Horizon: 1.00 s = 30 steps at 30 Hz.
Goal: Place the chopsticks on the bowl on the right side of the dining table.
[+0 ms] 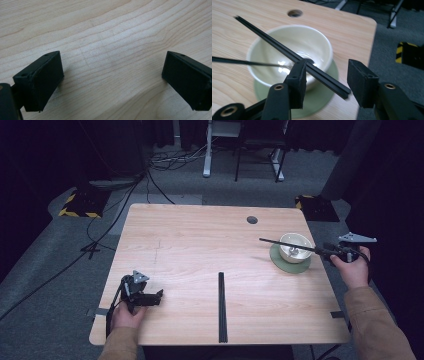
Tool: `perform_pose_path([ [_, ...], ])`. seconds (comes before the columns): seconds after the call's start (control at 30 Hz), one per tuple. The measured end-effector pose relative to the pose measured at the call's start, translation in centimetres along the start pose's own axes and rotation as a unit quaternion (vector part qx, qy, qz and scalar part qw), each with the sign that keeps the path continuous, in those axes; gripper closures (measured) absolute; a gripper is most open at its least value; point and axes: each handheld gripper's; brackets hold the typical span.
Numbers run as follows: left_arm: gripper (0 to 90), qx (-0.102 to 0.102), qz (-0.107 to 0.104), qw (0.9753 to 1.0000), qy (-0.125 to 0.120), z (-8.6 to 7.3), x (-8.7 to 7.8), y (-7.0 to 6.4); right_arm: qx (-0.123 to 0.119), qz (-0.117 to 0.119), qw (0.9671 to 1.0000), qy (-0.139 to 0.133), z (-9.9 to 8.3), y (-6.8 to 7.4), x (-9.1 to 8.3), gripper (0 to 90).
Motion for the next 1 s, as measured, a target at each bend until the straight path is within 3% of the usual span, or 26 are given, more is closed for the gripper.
perform_pose_path([
  [0.2,3.9,0.0,0.0,1.0,-0.001,0.0,0.0,0.0,-0.008,0.026,0.9996,-0.003,2.1,2.6,1.2,51.0],
  [0.33,3.9,0.0,0.0,1.0,-0.001,0.0,0.0,0.0,-0.023,0.039,0.9989,0.006,2.5,3.9,2.5,51.0],
  [0.47,3.9,0.0,0.0,1.0,-0.001,0.0,0.0,0.0,-0.02,0.048,0.9985,0.014,2.5,5.0,4.0,50.9],
  [0.7,3.9,0.0,0.0,1.0,-0.001,0.0,0.0,0.0,-0.027,0.052,0.9977,0.033,2.1,5.7,5.8,53.6],
  [1.0,3.9,0.0,0.0,1.0,-0.002,0.0,0.0,0.0,-0.02,0.064,0.9967,0.044,1.8,6.1,6.3,55.2],
])
Point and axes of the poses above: each handheld gripper's, and its own axes: x roughly forward along the jaws, z roughly out of its top, y roughly to its left, and after that the axes turned 15 degrees about -y, right-handed
